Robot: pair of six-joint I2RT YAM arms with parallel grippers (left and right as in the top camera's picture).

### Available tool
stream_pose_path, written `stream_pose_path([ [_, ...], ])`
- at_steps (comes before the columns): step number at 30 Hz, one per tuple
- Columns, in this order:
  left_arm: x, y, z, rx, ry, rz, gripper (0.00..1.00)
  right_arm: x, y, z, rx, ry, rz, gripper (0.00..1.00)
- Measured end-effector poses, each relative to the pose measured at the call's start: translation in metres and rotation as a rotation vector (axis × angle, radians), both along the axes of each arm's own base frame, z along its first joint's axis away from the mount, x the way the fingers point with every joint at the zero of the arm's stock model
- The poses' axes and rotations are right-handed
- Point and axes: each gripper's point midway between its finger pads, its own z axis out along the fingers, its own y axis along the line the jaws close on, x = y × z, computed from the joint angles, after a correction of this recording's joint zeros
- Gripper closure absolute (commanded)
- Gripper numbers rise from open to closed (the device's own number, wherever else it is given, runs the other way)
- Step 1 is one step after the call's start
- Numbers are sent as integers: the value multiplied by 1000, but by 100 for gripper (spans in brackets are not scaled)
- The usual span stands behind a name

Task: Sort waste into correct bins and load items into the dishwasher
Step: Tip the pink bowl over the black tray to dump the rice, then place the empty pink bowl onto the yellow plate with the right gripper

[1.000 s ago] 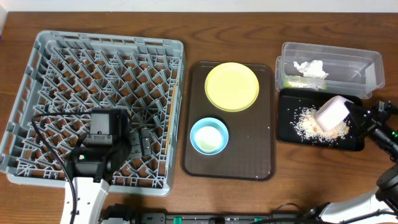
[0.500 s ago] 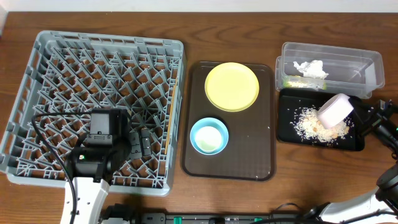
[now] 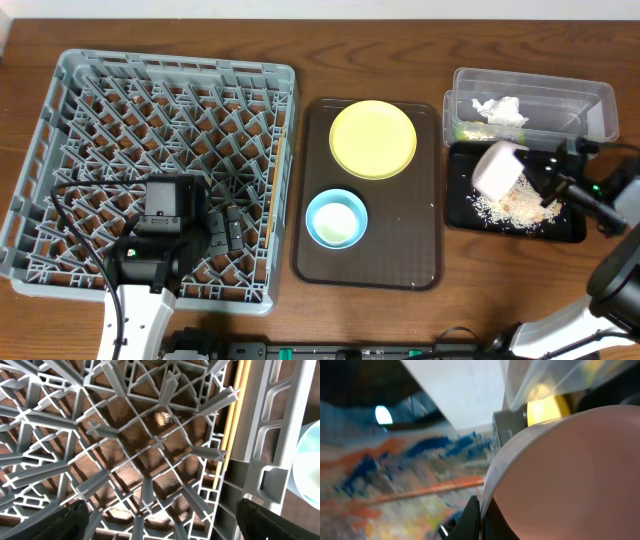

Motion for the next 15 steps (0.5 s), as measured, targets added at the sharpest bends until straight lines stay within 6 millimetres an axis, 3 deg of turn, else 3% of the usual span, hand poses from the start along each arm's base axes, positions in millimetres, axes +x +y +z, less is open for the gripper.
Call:
stream_pose_path([
  [3, 0, 0, 0, 0, 0, 0, 4, 2, 25, 9, -63, -78, 73, 99],
  [11, 0, 0, 0, 0, 0, 0, 4, -3, 111, 66, -328, -399, 286, 99],
  [15, 0, 0, 0, 0, 0, 0, 4, -6, 151, 61, -543, -439, 353, 99],
])
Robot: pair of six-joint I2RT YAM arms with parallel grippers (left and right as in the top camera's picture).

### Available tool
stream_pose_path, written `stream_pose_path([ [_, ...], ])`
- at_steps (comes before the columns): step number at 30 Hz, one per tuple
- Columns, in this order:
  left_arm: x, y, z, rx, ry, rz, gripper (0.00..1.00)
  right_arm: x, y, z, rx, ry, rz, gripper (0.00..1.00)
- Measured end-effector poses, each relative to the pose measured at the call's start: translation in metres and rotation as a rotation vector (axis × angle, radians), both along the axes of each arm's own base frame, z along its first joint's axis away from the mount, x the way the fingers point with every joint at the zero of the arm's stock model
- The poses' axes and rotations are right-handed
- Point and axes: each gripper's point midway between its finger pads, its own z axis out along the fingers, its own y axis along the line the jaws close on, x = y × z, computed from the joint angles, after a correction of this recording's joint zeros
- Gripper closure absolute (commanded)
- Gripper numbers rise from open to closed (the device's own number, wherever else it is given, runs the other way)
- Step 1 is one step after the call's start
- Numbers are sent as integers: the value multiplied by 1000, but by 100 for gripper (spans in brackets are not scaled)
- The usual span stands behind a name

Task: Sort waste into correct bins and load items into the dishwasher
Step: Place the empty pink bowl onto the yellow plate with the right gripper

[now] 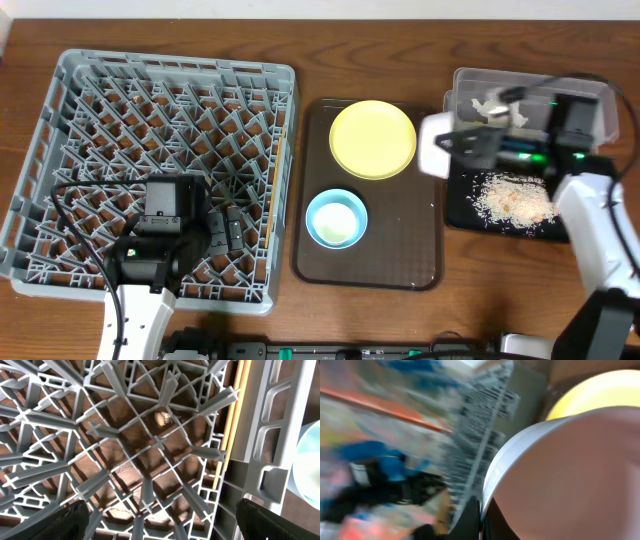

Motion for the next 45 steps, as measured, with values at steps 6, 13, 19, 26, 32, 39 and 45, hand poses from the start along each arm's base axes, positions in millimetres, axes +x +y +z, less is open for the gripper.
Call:
stream_pose_path([
  [6, 0, 0, 0, 0, 1, 0, 4, 3, 56, -45, -395, -127, 53, 99],
  [13, 0, 0, 0, 0, 1, 0, 4, 16, 105, -75, -710, -371, 103, 99],
  [19, 0, 0, 0, 0, 3, 0, 4, 40, 124, -114, -842, -459, 93, 99],
  [26, 0, 0, -1, 0, 3, 0, 4, 51, 122, -139, -891, -455, 81, 68],
  [32, 0, 0, -1, 0, 3, 0, 4, 49, 125, -137, -874, -463, 99, 51],
  [39, 0, 0, 0, 0, 2, 0, 4, 25, 124, -113, -827, -416, 135, 50],
  [45, 0, 0, -1, 0, 3, 0, 4, -19, 118, -58, -722, -362, 157, 47],
])
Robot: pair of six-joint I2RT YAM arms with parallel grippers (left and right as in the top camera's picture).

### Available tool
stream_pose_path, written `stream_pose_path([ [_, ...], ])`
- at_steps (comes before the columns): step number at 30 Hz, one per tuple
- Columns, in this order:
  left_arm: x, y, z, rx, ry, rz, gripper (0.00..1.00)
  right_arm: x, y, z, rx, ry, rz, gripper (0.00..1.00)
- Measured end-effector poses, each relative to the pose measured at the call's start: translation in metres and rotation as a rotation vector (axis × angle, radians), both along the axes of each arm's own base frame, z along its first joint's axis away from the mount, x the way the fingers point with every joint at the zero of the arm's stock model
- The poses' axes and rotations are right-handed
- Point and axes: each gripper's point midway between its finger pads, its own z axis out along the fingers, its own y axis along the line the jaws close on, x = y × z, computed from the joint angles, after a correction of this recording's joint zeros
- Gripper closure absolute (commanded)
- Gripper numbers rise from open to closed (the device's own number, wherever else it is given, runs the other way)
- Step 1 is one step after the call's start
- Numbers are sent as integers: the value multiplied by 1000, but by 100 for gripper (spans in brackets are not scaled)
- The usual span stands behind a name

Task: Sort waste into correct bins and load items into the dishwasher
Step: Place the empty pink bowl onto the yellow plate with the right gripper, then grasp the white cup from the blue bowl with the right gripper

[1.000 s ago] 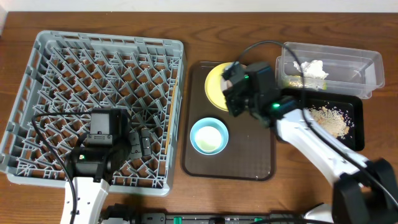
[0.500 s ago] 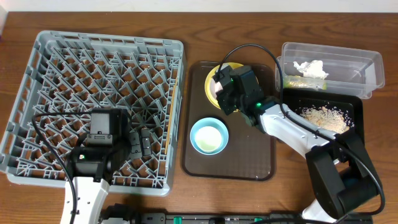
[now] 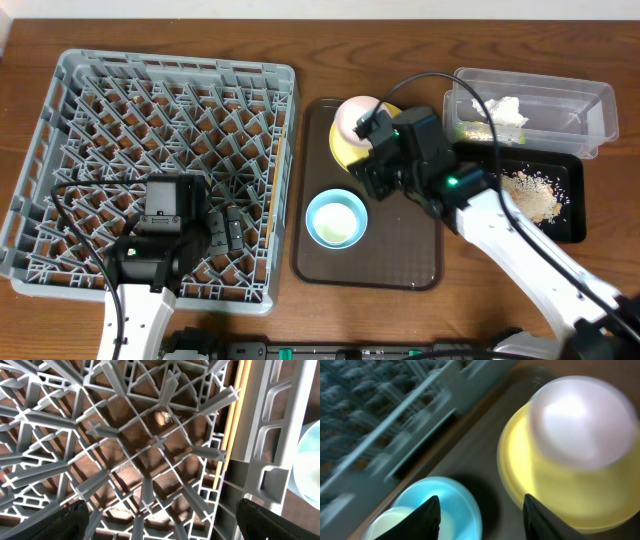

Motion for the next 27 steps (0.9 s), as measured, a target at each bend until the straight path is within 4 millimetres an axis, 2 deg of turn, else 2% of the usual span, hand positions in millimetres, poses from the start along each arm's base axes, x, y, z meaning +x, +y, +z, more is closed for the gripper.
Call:
stream_pose_path([
  [2, 0, 0, 0, 0, 0, 0, 4, -18, -2, -5, 1, 82, 15, 46],
  [6, 0, 0, 0, 0, 0, 0, 4, -47, -5, -33, -48, 249, 29, 50],
  [10, 0, 0, 0, 0, 0, 0, 4, -59, 4, -50, -75, 312, 60, 55],
  [13, 0, 0, 0, 0, 1, 0, 4, -65, 11, -61, -90, 344, 76, 57],
  [15, 0, 0, 0, 0, 0, 0, 4, -68, 12, -69, -101, 367, 77, 62],
  [18, 0, 0, 0, 0, 0, 0, 4, -68, 10, -83, -125, 410, 36, 90],
  [20, 0, 0, 0, 0, 0, 0, 4, -67, 8, -92, -139, 436, 13, 97],
  [23, 0, 0, 0, 0, 0, 0, 4, -64, 8, -97, -141, 439, -13, 99],
  [27, 0, 0, 0, -1, 0, -1, 4, -59, 8, -87, -121, 410, -22, 99],
])
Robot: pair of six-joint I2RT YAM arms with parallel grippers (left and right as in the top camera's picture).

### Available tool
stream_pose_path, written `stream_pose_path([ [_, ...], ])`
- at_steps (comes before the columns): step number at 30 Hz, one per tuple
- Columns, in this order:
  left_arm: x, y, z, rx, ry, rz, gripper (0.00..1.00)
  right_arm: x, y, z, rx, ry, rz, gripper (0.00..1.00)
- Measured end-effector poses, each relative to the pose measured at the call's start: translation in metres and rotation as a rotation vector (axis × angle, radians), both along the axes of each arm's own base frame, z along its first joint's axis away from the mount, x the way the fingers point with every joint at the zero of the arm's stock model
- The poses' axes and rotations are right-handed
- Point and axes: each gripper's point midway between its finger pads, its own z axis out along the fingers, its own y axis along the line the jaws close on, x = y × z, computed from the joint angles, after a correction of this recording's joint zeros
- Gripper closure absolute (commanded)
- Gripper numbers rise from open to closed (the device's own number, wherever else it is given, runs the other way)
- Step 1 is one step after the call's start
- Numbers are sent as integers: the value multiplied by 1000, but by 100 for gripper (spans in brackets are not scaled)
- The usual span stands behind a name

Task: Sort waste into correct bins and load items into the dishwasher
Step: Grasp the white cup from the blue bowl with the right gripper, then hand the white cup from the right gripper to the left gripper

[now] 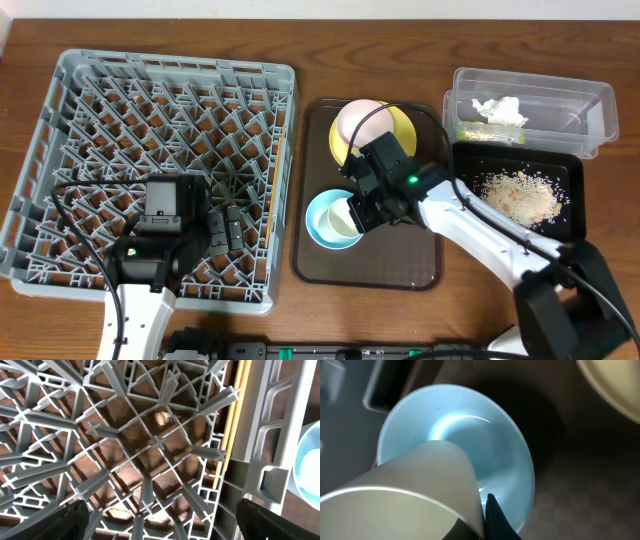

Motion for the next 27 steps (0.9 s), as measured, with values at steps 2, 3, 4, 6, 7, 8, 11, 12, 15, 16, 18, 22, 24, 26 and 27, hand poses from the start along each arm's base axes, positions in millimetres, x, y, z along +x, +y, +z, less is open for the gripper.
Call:
stream_pose_path([
  [2, 2, -3, 1, -18, -11, -8, 4, 5, -2, 14, 23, -34, -14, 99],
  [3, 4, -6, 2, -31, -20, -13, 4, 7, -5, 22, 37, -51, -25, 99],
  [4, 7, -10, 4, -51, -31, -22, 4, 11, -9, 33, 53, -74, -43, 99],
  [6, 15, -20, 10, -105, -69, -46, 4, 20, -21, 54, 83, -119, -94, 99],
  [7, 19, -26, 13, -139, -92, -61, 4, 25, -29, 64, 96, -138, -124, 99],
  [8, 24, -33, 18, -178, -117, -70, 4, 30, -36, 71, 109, -152, -157, 99],
  [11, 41, -53, 37, -309, -203, -84, 4, 42, -55, 88, 160, -166, -239, 99],
  [12, 46, -59, 44, -353, -227, -86, 4, 45, -59, 90, 184, -157, -254, 99],
  [15, 61, -87, 75, -546, -319, -150, 4, 50, -57, 102, 312, -120, -254, 99],
  [16, 65, -95, 84, -599, -343, -180, 4, 50, -53, 107, 354, -115, -240, 99],
  [18, 68, -110, 98, -704, -353, -230, 4, 50, -46, 118, 433, -106, -207, 99],
  [22, 68, -133, 109, -884, -299, -299, 5, 43, -27, 143, 594, -98, -102, 99],
  [24, 68, -143, 116, -967, -277, -348, 5, 37, -19, 156, 663, -93, -46, 99],
  [26, 67, -154, 124, -1031, -266, -410, 5, 33, -15, 164, 710, -88, -6, 99],
  [27, 65, -161, 127, -1065, -253, -447, 5, 31, -13, 167, 729, -83, 10, 99],
])
